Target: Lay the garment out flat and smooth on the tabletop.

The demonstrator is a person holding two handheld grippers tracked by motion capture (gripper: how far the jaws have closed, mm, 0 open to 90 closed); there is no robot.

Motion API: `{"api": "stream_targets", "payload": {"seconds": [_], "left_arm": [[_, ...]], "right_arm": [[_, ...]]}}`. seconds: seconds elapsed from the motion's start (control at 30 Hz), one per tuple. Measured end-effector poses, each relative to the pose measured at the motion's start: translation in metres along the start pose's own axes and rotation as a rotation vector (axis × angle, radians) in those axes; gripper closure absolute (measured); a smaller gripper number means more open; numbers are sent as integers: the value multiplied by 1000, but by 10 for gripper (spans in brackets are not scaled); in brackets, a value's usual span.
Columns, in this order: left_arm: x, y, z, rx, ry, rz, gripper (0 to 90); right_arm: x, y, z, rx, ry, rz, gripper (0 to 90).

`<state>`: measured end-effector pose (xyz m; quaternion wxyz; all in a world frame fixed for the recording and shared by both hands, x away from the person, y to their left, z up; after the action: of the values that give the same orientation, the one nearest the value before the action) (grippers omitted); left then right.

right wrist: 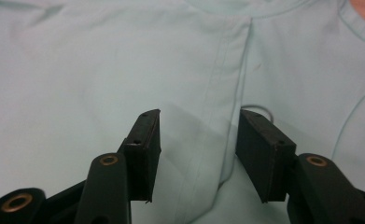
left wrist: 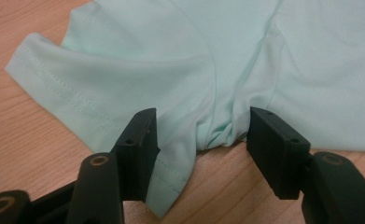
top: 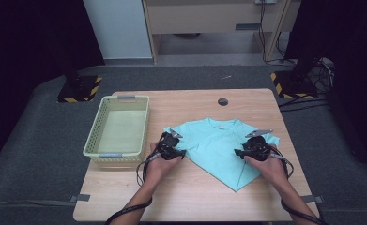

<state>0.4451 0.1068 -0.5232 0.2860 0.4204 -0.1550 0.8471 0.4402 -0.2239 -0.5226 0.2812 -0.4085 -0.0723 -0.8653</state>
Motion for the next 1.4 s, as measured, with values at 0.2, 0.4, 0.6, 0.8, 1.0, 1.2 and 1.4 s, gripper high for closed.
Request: {"api": "stream_targets", "payload": {"seconds": [0.2,0.4,0.6,0.8,1.0,1.2,1.4], "left_arm": [[8,4,-1,17,50,-12,386],[27,12,-7,21,95,-48,357],[47,20,-23,7,121,-88,350],[60,20,-39,29,141,-126,350],[65,21,-48,31,152,-143,356],[67,19,-51,43,156,-139,360],[67,18,-52,44,157,-132,361]], "right_arm": [[-12,12,16,-25,26,-1,537],[-22,22,32,-28,46,-2,542],[-32,26,43,-26,51,9,539],[-42,28,51,-37,49,23,538],[-54,22,57,-7,17,34,619],[-50,21,56,9,1,53,869],[-38,10,57,30,26,84,895]]}}
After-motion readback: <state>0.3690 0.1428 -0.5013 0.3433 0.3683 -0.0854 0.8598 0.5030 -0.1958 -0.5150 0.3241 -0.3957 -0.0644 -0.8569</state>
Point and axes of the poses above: each handheld gripper's, and its own axes: x roughly backward along the jaws, z roughly out of its top, y roughly to its right, the point moved 1 cm from there along -x, roughly forward along the jaws, and after that the axes turned 1 degree about -x, right-handed, at the moved point
